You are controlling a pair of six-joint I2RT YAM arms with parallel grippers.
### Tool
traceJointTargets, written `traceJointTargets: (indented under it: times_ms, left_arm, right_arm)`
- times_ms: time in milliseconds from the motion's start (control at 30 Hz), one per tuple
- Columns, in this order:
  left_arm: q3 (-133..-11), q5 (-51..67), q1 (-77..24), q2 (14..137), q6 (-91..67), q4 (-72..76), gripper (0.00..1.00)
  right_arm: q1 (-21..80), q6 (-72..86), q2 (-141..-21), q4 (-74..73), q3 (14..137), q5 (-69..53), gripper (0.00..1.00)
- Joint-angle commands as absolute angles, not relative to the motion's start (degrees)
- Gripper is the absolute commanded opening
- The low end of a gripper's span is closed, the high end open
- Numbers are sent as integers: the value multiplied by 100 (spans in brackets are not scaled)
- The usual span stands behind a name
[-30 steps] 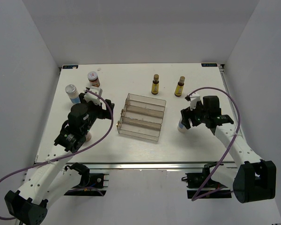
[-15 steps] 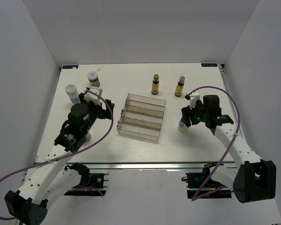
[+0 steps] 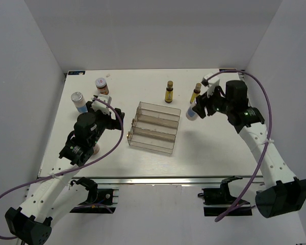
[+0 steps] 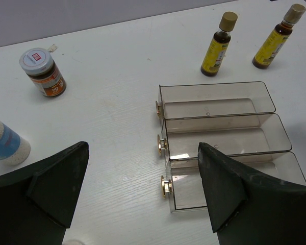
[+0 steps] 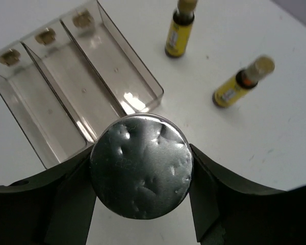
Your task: Organize the condiment bottles
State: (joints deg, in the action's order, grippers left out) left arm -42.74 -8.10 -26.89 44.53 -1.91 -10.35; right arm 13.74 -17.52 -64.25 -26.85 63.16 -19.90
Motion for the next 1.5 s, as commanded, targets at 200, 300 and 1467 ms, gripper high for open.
traceJointTargets:
  times_ms: [200, 300, 1467]
  left_arm:
    - [-4315, -800, -2689, 4386, -149, -1099, 97]
    - [-4315, -817, -2689, 4394, -141, -1099, 97]
    - [-4324, -808, -2689, 4500, -123, -1116, 98]
  right_arm:
    - [2407, -1204, -7777, -2172, 7567, -2013, 0]
    - [2504, -1143, -8216, -2031, 7786, -1925, 0]
    - [2549, -1336, -9914, -1767, 8306, -1485, 77]
